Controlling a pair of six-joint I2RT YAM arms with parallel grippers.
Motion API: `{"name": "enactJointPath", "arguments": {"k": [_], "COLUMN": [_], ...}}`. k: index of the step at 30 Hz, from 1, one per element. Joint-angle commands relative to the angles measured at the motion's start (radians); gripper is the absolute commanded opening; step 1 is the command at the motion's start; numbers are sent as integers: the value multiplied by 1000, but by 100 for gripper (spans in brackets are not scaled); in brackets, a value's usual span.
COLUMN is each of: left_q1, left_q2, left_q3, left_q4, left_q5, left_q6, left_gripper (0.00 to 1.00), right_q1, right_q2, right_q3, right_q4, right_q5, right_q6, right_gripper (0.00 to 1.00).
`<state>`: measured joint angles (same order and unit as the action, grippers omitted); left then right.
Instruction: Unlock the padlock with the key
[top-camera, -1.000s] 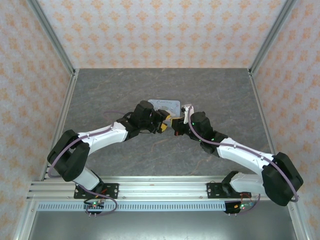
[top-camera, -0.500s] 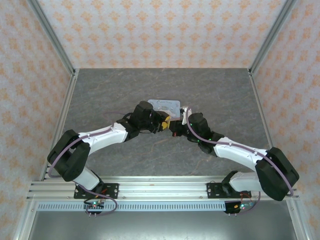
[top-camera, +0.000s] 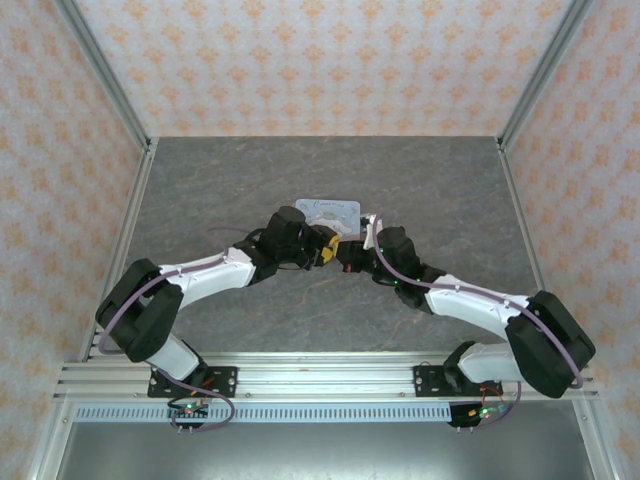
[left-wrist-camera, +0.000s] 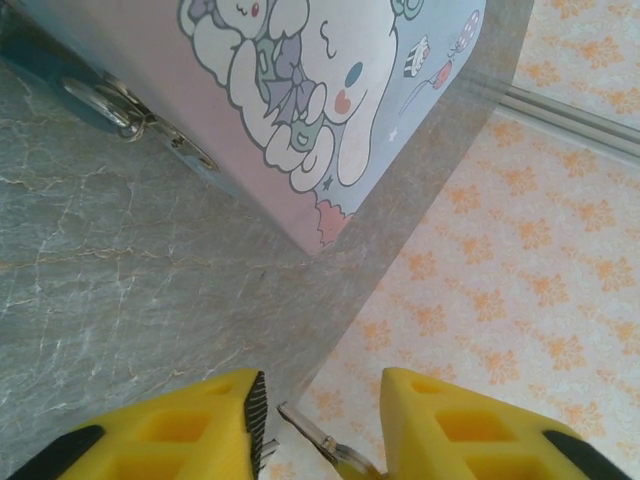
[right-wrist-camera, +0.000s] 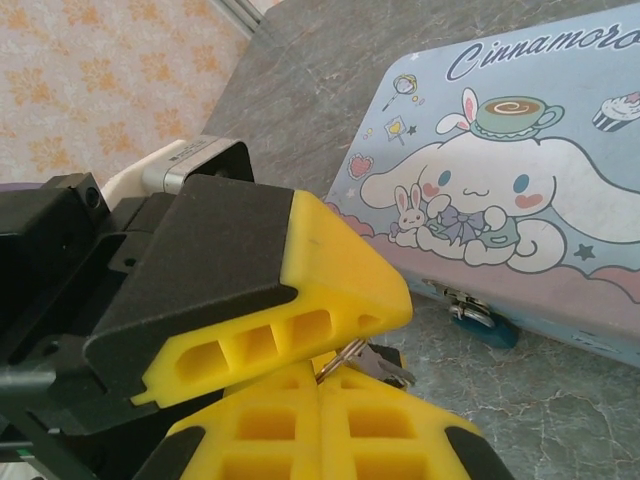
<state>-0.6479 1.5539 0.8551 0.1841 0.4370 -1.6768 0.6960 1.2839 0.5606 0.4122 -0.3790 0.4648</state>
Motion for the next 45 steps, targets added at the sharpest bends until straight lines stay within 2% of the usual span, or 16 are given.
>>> {"name": "enactJointPath", "arguments": {"k": [1,6,11,16,19,28,33,42,45], "left_q1": [-9,14,61,68,68,68,68,65,62], "left_q2": [12,-44,-113,-148,-150,-166,-174,-163,-163], "left_q3": [-5,-19,-109,-124,-119,-119,-129,-145,-148], "left_q4": [-25,-183,-211,-245,-255,-270,-273,-242,-238], "left_q5": [12,-61,-99,-121,-121,-119,-117,-101,-98], "left_q6": [19,114,149,182,192,201,202,195,195], "left_gripper": [36,53,59,60,60,61,65,66,67], "right_q1": [5,5,6,47,89,111,111,111,111], "right_q2": [11,-26,-79,-63,2,240,241,216,202], "right_q3": [-8,-34,-85,-97,-64,7,21,16,18], "right_q4": [82,12,-113,-252,-333,-359,-353,-338,-342], "right_q5": [-19,-23,-44,-25,7,9,15,4,0], "right_q6": [27,40,60,63,61,82,86,89,87], "right_gripper": [0,0,0,0,0,0,0,0,15]}}
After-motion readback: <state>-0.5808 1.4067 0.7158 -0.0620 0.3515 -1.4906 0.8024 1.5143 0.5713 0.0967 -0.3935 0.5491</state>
